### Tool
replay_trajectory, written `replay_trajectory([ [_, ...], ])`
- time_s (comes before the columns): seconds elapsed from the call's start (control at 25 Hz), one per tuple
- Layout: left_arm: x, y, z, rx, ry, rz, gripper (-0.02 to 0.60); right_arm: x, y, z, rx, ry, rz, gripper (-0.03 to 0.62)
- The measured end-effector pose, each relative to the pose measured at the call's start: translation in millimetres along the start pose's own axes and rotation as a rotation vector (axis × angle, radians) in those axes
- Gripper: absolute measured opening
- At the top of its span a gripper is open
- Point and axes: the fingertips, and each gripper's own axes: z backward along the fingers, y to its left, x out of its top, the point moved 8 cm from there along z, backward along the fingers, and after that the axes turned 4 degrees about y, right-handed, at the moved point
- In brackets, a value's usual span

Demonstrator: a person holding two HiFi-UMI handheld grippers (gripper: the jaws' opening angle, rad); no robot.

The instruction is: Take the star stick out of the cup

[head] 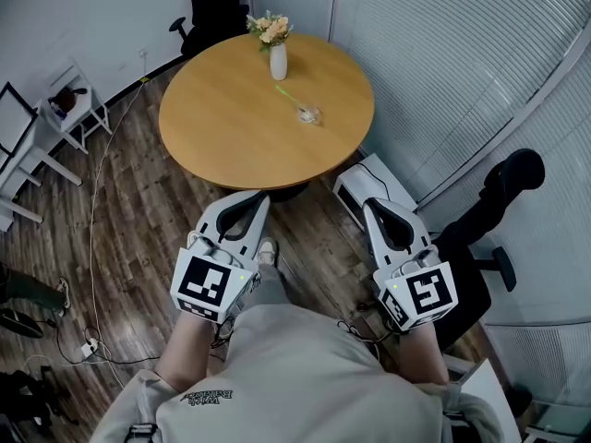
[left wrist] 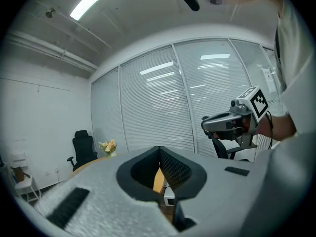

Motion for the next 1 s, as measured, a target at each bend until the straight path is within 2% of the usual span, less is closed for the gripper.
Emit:
replay_trajectory([
  [0.44,0,82,-55,-0.055,0.034,0.011,0.021,16,-19,-82,-0.04,0.064,-0.019,0.035],
  [0.68,4,136,-93,-0.087,0.025,0.012,0.021,23,-34,-138,-0.06,0.101,-0.024,0.035],
  [1.0,5,208,-140,-0.153,0.027,0.001,0.021,43,-56,-211,-0.136,0.124,-0.019,0.035],
])
